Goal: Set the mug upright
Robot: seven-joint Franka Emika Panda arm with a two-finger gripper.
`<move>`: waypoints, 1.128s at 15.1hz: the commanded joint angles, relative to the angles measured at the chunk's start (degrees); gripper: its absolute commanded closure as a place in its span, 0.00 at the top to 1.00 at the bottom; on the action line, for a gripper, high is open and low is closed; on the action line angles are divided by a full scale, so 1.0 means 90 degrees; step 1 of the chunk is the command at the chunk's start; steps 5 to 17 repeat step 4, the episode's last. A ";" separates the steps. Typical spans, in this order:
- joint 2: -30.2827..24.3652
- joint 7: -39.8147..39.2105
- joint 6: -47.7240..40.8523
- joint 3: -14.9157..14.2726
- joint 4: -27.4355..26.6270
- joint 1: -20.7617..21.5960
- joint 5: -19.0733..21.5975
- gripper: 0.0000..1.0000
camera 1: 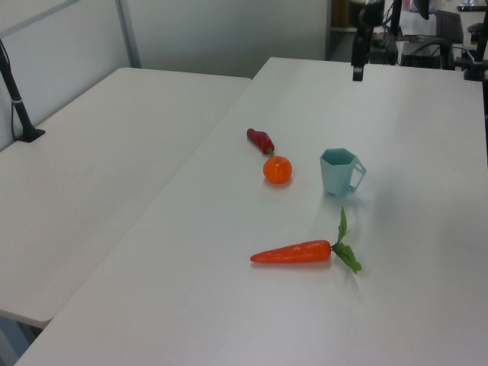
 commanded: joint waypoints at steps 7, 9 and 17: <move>-0.0413 0.0174 -0.0375 -0.0381 -0.0050 0.0032 0.0192 1.00; -0.0413 0.0174 -0.0375 -0.0381 -0.0050 0.0032 0.0192 1.00; -0.0413 0.0174 -0.0375 -0.0381 -0.0050 0.0032 0.0192 1.00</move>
